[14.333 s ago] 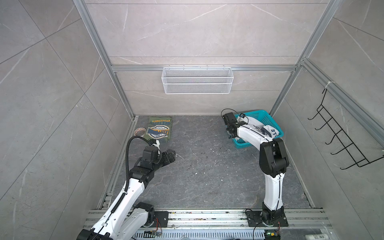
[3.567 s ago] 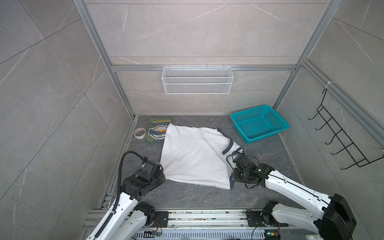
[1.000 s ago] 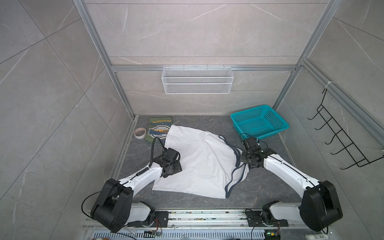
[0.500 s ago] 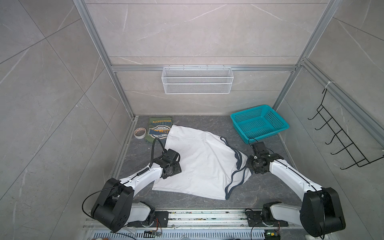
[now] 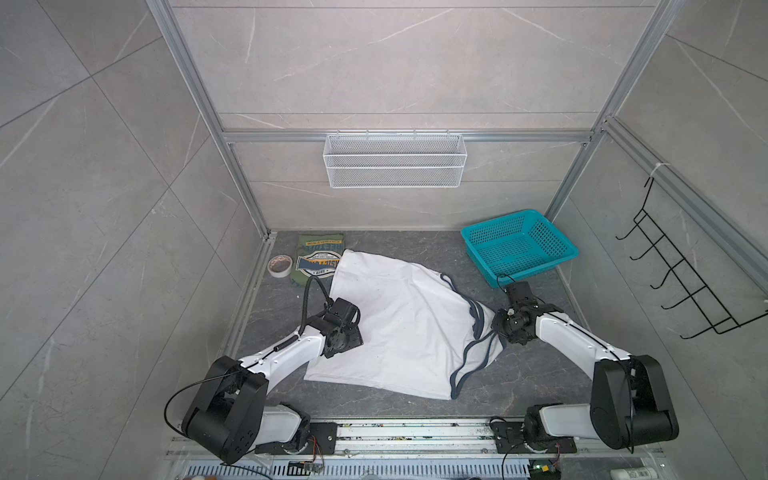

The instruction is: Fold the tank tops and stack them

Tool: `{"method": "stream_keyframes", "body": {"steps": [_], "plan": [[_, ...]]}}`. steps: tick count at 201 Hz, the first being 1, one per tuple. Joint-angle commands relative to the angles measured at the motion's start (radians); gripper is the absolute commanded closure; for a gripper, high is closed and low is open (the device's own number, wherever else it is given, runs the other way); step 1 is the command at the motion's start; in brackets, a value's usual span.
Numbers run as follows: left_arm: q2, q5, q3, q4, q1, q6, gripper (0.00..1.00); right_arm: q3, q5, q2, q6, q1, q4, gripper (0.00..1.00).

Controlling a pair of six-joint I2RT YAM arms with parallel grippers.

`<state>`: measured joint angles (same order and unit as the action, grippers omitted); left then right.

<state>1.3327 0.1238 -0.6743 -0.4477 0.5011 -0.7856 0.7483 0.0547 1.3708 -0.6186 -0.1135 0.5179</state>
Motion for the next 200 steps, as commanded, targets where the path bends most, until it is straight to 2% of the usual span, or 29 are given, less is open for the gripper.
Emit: {"method": "stream_keyframes", "body": {"steps": [1,72,121,138,152,163,186,200], "plan": [[0.011,0.011,0.012,0.005,-0.004,0.006,0.29,0.020,-0.013,0.013,0.034,0.003,-0.020,0.76],[0.023,0.005,0.014,0.017,-0.003,0.005,0.29,0.046,-0.033,0.061,0.051,0.003,-0.050,0.77],[0.020,0.005,0.025,0.022,-0.004,0.001,0.29,0.056,0.008,0.079,0.050,0.002,-0.029,0.87],[0.021,0.006,0.025,0.024,-0.003,0.002,0.29,0.057,0.011,0.082,0.051,0.003,-0.029,0.87],[0.023,0.005,0.024,0.026,-0.004,0.002,0.29,0.056,-0.009,0.089,0.052,0.002,-0.038,0.81],[0.026,0.004,0.022,0.027,-0.004,0.003,0.29,0.060,-0.018,0.098,0.051,0.003,-0.039,0.80],[0.033,0.001,0.019,0.031,-0.004,0.008,0.29,0.059,-0.018,0.103,0.049,0.003,-0.041,0.85],[0.036,0.004,0.019,0.029,-0.004,0.008,0.29,0.061,-0.006,0.090,0.046,0.002,-0.030,0.92]]}}
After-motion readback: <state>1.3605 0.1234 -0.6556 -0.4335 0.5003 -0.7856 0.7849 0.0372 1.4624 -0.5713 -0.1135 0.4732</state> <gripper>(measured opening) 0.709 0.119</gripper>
